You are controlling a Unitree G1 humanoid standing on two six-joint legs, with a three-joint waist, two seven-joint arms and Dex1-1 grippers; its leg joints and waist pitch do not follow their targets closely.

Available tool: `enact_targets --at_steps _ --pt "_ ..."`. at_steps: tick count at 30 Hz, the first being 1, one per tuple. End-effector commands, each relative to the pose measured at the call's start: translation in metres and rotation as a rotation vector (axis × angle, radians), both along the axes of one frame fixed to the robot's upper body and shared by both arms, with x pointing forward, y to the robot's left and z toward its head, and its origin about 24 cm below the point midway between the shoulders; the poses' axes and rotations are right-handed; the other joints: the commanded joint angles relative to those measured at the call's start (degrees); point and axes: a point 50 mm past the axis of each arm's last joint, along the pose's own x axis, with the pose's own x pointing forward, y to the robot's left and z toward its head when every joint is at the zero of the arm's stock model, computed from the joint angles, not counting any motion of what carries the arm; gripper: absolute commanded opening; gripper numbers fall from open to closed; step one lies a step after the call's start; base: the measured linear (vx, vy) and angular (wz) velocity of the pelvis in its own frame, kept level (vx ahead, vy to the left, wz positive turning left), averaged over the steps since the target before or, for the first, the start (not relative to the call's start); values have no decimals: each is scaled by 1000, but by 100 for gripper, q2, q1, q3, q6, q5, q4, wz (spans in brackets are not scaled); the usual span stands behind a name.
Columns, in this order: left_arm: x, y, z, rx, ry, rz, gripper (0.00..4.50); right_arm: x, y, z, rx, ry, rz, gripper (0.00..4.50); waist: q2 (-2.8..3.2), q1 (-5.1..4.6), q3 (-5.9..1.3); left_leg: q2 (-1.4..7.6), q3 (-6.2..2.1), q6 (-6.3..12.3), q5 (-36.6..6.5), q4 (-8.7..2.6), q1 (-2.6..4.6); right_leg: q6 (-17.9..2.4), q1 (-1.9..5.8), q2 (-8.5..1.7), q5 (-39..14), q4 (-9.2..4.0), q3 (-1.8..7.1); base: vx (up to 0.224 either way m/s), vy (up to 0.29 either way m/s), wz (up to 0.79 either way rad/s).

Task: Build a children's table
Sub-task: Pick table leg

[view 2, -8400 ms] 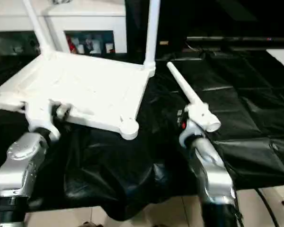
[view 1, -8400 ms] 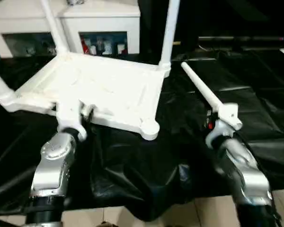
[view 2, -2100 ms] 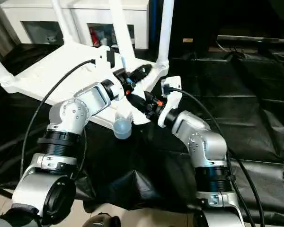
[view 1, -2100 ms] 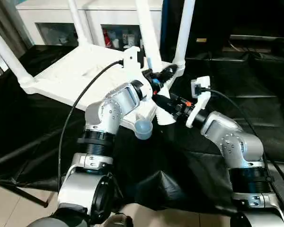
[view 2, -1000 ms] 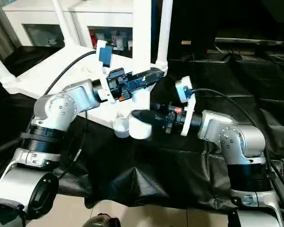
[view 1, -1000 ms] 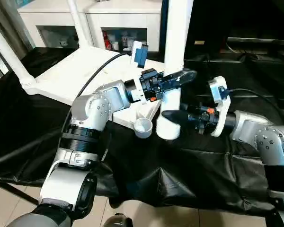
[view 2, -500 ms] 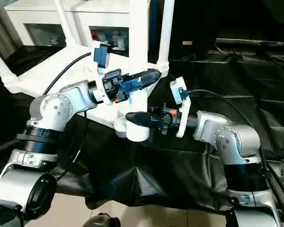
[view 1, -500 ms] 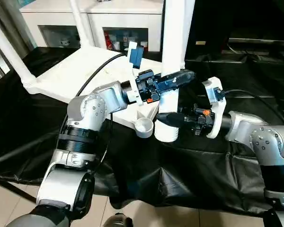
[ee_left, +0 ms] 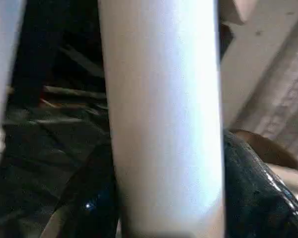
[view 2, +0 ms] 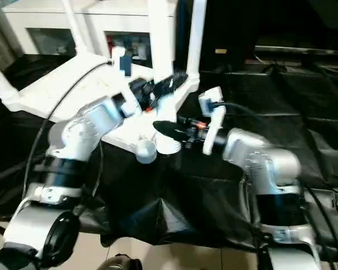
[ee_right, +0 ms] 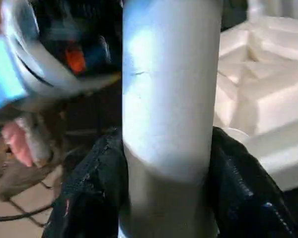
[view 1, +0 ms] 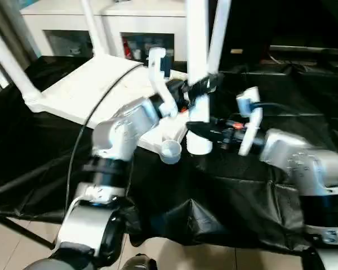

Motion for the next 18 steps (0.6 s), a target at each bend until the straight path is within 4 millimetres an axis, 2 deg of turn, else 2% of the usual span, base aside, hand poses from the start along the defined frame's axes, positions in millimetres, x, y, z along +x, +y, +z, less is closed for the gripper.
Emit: enact_targets --at_steps 1,5,10,11,15,18 --pt "2 -2 5 20 -11 39 265 1 7 8 -7 -47 12 195 -163 -21 -504 388 -229 242 -335 -368 207 -1093 264 -553 -530 -472 295 0 0 0" --pt "7 -5 0 70 16 125 265 4 9 7 -34 -61 -19 195 -147 -31 -504 396 -236 270 -324 -368 204 -1131 257 -542 -436 -464 290 0 0 0" --pt "9 -8 -1 85 25 171 219 5 11 5 -64 -71 -48 195 -145 -24 -504 394 -234 234 -388 -366 215 -1143 255 -549 -481 -475 293 0 0 0" --pt "10 -8 -1 87 25 174 219 6 12 5 -74 -75 -57 195 -124 -21 -506 397 -239 231 -390 -368 215 -1144 256 -550 -465 -470 293 0 0 0" --pt "9 -8 0 77 26 167 197 9 12 3 -121 -107 -96 195 -135 -34 -505 387 -235 226 -416 -367 209 -1145 258 -552 -456 -473 292 0 0 0" --pt "7 -8 3 57 0 101 194 6 13 5 -66 -61 -35 195 -159 -29 -505 382 -232 288 -400 -364 205 -1160 271 -558 -461 -470 296 0 0 0"
